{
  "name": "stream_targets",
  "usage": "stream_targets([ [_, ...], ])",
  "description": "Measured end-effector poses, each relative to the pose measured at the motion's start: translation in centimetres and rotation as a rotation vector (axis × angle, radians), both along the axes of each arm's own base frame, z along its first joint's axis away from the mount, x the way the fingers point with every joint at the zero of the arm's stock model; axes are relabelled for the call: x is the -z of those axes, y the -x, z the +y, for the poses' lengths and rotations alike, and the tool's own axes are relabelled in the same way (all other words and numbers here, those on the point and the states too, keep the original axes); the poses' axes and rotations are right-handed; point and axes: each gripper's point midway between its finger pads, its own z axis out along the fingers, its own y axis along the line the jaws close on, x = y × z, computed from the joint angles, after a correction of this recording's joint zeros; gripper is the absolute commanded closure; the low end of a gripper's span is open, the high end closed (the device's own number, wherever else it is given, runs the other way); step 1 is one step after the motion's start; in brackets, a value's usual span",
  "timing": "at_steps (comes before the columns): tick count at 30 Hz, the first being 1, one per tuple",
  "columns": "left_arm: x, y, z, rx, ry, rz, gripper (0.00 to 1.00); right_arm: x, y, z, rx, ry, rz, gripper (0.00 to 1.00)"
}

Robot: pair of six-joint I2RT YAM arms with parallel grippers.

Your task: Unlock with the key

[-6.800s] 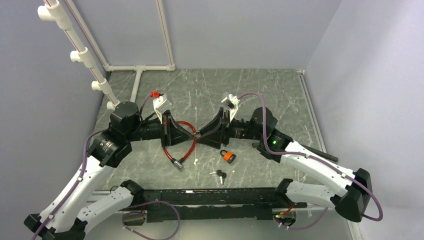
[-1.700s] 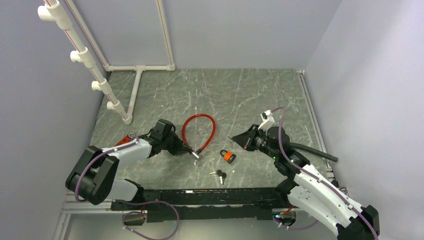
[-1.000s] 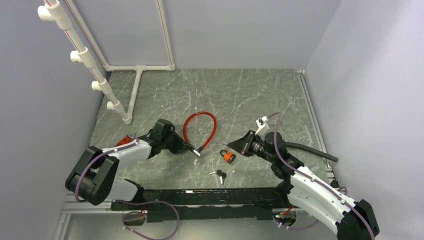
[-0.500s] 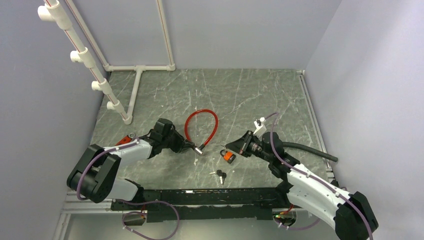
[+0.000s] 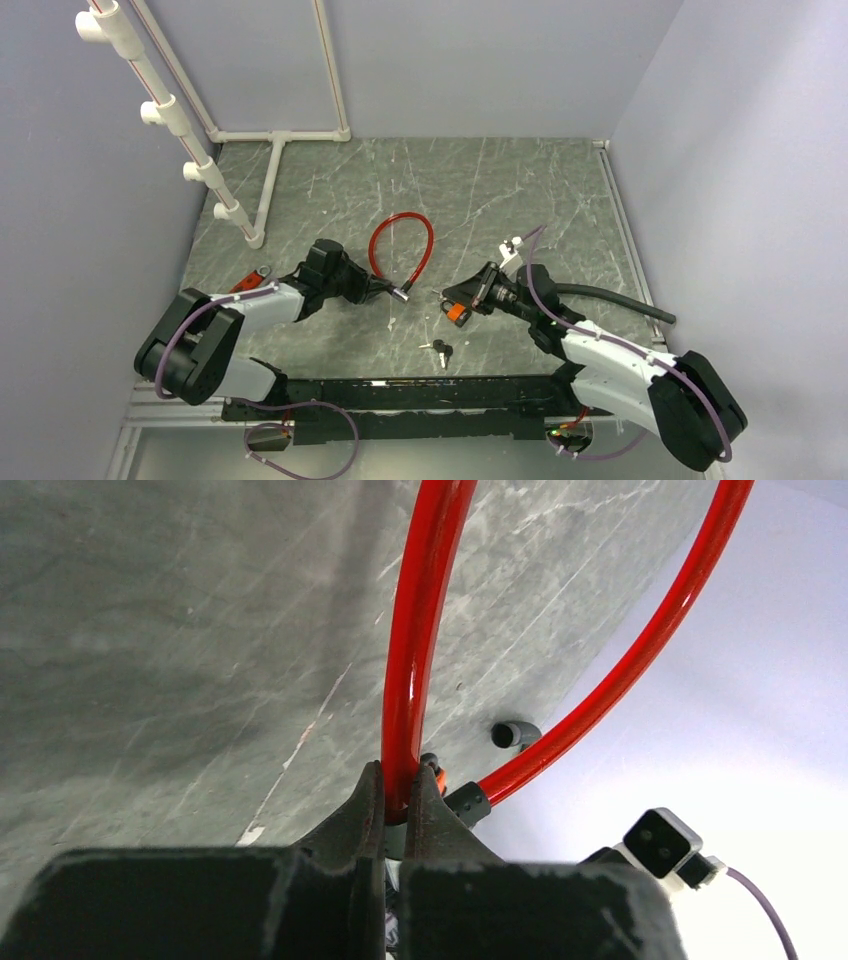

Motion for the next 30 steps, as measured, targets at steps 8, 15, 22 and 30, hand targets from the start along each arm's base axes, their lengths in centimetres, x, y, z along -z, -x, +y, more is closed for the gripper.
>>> stream_targets([
  [8, -0.3, -0.7, -0.8, -0.021, 0.066, 0.010, 1.00, 0.1, 0.4, 1.3, -0.039, -0.019, -0.006, 1.00],
  [15, -0.8, -1.0, -1.2, -0.027, 0.098, 0.007, 1.00, 1.6, 0.7, 2.4, -0.066, 0.000, 0.014, 1.00],
  [22, -0.8, -1.0, -1.2, -0.028, 0.099, 0.008, 1.00, 2.4, 0.7, 3.4, -0.090, -0.004, 0.010, 1.00],
  [30, -0.9, -1.0, -1.2, -0.031, 0.103, 0.011, 1.00, 2.4, -0.1, 3.5, -0.065, 0.004, -0.016, 1.00],
])
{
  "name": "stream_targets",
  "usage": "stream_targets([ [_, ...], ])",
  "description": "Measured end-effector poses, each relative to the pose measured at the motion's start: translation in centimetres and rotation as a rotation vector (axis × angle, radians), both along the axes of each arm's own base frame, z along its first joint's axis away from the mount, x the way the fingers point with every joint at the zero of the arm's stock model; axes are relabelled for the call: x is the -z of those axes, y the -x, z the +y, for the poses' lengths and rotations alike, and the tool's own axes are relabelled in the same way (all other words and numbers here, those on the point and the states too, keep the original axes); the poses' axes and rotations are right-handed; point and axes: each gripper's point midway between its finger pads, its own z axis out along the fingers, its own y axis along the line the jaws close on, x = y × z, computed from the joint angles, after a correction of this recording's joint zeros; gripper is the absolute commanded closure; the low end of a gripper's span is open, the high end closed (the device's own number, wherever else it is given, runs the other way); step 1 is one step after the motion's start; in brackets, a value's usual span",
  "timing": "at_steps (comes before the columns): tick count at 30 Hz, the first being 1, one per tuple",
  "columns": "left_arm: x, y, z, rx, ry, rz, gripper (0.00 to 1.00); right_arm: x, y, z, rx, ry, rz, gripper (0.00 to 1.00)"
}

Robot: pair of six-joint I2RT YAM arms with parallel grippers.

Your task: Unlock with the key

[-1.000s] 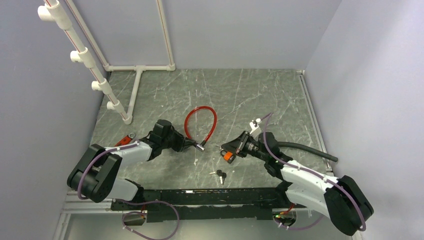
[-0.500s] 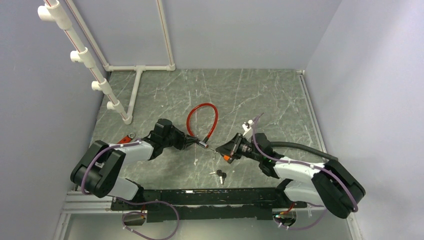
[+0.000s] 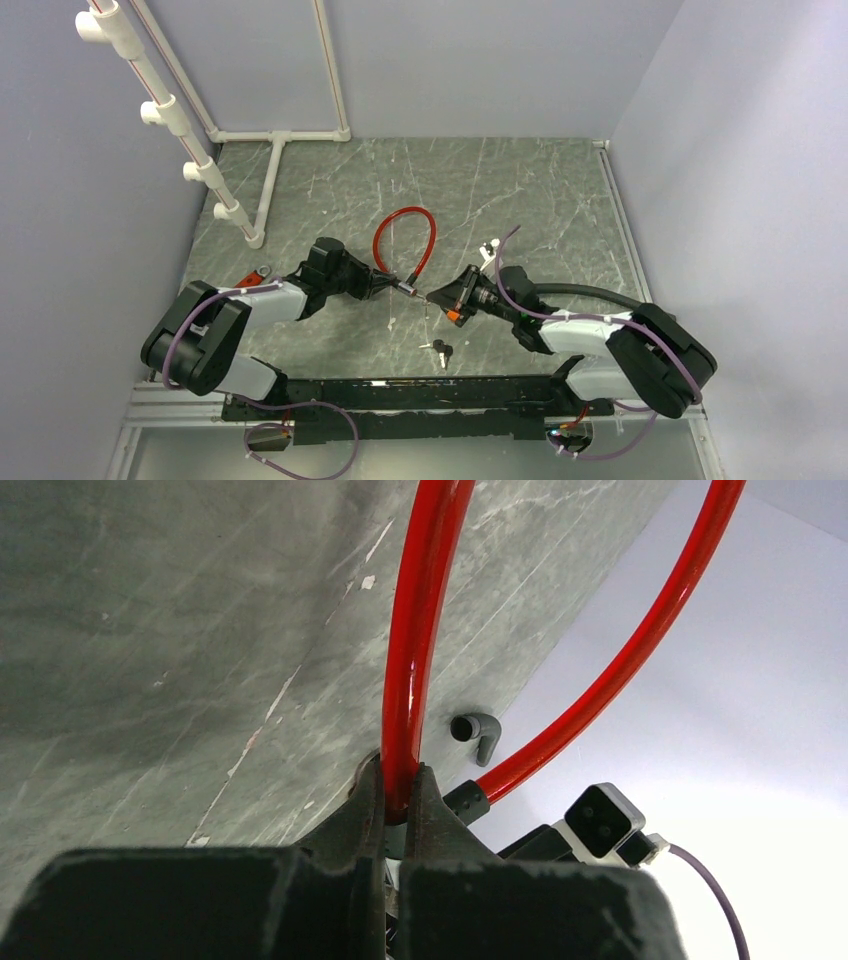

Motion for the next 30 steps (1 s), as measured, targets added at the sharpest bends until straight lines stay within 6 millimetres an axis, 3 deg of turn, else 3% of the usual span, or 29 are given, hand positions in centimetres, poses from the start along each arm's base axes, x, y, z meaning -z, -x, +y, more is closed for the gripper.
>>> stream_targets([
  [30, 0.1, -0.3, 0.2, -0.015, -0.008, -0.004, 1.00, 1.0, -1.2, 0.8, 0.002, 0.024, -0.009, 1.00],
])
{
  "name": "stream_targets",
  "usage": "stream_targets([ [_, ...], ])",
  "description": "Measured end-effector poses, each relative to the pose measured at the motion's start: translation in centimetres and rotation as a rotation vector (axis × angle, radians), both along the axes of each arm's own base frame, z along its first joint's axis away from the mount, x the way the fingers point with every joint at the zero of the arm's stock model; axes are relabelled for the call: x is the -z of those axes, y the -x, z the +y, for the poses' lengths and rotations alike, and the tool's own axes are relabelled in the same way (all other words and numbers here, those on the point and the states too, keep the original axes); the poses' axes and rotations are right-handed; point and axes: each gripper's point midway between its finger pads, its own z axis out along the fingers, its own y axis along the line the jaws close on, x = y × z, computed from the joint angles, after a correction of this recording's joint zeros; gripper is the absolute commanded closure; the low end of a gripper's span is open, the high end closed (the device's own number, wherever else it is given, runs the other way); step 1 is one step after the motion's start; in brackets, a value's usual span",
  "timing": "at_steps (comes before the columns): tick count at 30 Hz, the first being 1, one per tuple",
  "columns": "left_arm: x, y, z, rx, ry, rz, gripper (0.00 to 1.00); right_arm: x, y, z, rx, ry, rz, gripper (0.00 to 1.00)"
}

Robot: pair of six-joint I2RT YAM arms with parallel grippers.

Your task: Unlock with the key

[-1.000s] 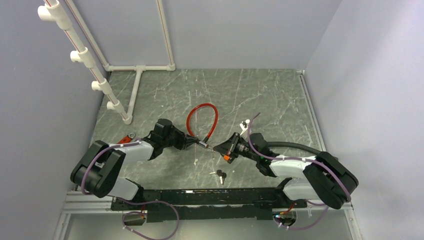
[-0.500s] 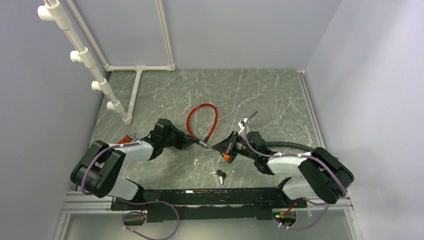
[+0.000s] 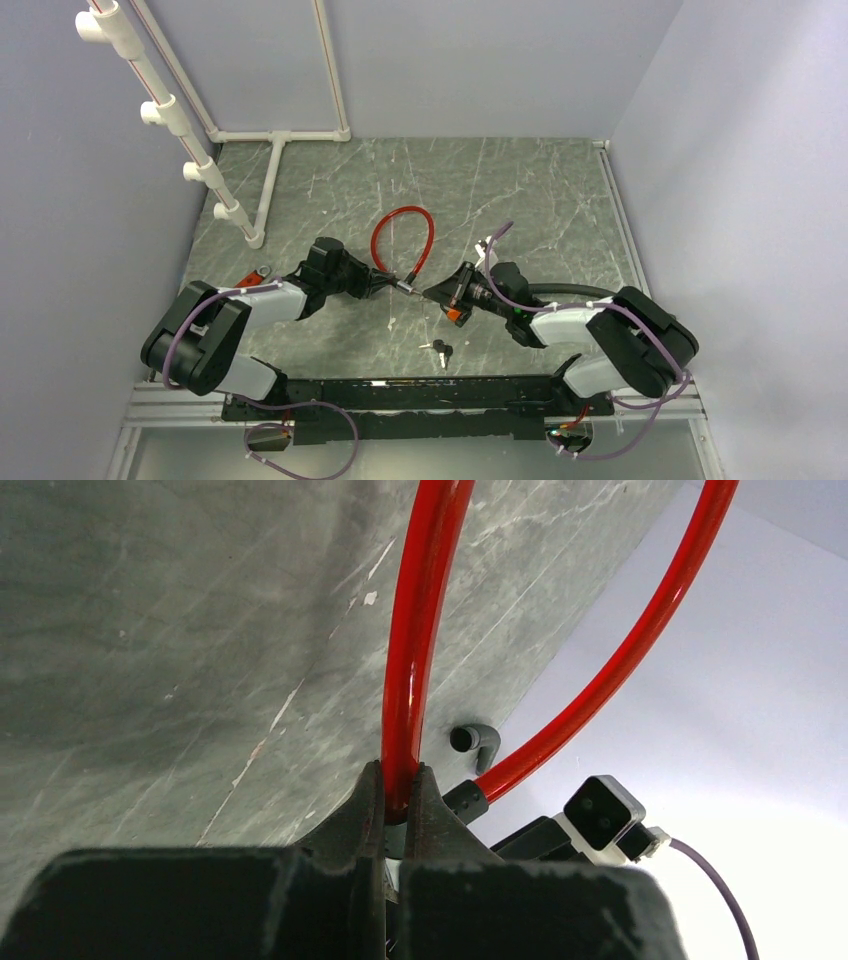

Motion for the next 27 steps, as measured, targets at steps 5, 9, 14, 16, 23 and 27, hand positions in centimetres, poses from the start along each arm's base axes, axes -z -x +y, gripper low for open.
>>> stream_targets([
  [5, 0.1, -0.1, 0.1, -0.008, -0.005, -0.001, 1.00, 0.1, -0.1, 0.2, 0.000, -0.012, 0.004, 1.00],
  [9, 0.3, -0.1, 0.2, -0.009, -0.008, 0.004, 1.00, 0.1, -0.1, 0.3, -0.002, -0.019, 0.009, 1.00],
  [14, 0.6, -0.1, 0.1, -0.007, -0.010, 0.011, 1.00, -0.1, -0.1, 0.4, -0.005, -0.026, 0.004, 1.00],
  [16, 0.8, -0.1, 0.0, -0.003, -0.009, 0.016, 1.00, -0.2, -0.1, 0.4, -0.006, -0.027, 0.003, 1.00],
  [23, 1.0, -0.2, -0.1, -0.005, -0.001, 0.024, 1.00, -0.2, -0.2, 0.4, -0.003, -0.029, -0.002, 1.00],
  [27, 0.9, -0.1, -0.1, -0.006, -0.001, 0.023, 1.00, -0.9, -0.3, 0.0, 0.015, -0.027, -0.026, 1.00],
])
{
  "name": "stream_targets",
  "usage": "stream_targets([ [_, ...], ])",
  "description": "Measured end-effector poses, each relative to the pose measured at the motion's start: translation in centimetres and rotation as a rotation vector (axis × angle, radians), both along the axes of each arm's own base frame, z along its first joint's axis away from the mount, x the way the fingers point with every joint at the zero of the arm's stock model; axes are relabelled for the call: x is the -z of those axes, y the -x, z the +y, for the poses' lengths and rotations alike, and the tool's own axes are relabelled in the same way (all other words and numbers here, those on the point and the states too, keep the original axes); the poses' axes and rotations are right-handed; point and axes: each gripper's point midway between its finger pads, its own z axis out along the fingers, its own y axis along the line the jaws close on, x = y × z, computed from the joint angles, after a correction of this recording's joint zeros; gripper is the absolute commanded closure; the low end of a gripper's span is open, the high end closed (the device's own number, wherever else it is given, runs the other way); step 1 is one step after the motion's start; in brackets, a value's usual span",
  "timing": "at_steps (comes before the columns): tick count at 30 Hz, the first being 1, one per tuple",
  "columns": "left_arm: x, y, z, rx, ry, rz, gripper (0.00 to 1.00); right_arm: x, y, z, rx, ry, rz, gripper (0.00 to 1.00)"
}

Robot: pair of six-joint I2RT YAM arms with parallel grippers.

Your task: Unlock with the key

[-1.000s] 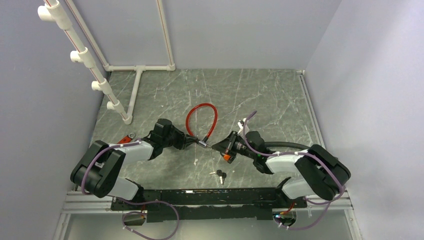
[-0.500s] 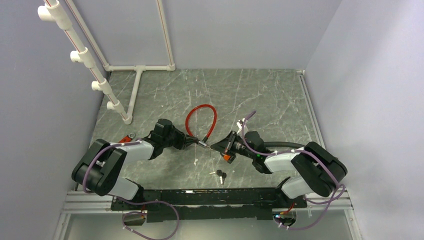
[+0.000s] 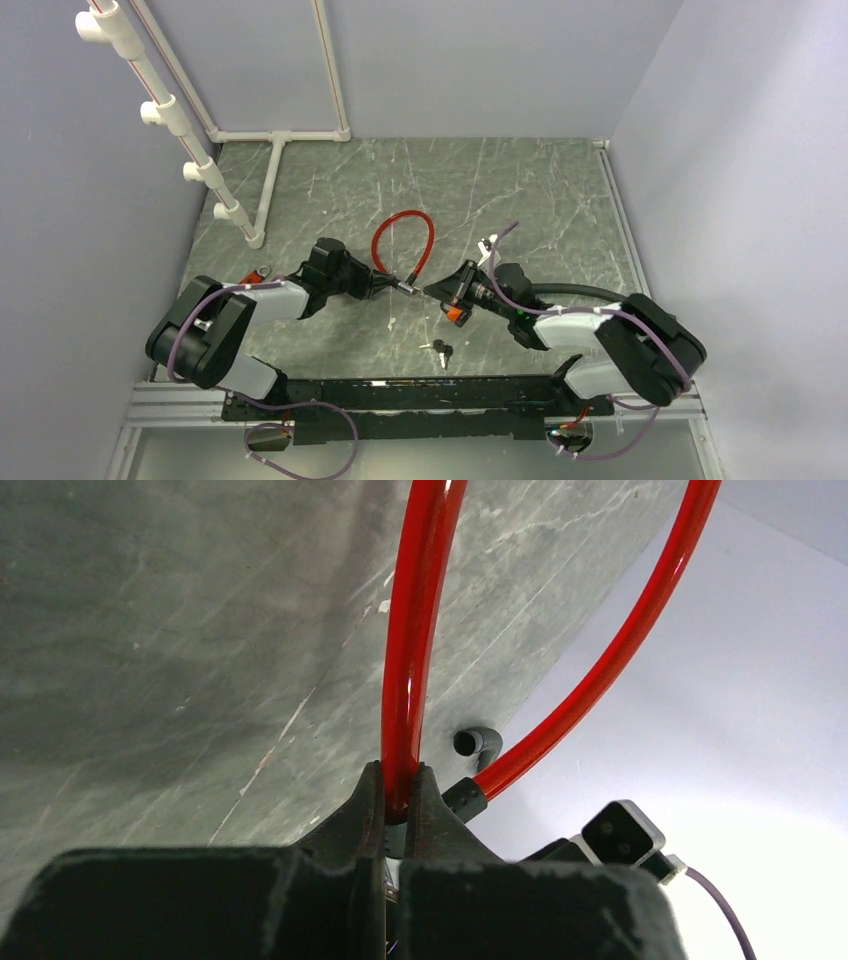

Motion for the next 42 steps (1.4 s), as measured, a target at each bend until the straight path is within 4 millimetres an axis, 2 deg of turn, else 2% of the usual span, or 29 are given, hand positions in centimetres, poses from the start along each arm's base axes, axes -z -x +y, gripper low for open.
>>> stream_targets([
  [6, -0.4, -0.1, 0.0, -0.001, 0.002, -0.008, 1.00, -1.9, -0.3, -0.6, 0.036, -0.014, -0.064, 1.00],
  [15, -0.9, -0.5, -0.2, 0.000, 0.007, -0.022, 1.00, 0.9, 0.3, -0.2, 0.022, 0.041, 0.000, 1.00],
  [32, -0.8, -0.4, -0.2, 0.011, -0.015, -0.011, 1.00, 0.7, 0.0, -0.4, 0.042, 0.066, -0.027, 1.00],
  [42, -0.7, -0.4, -0.1, 0.009, -0.019, -0.008, 1.00, 1.9, 0.1, -0.1, 0.027, 0.080, -0.003, 1.00],
])
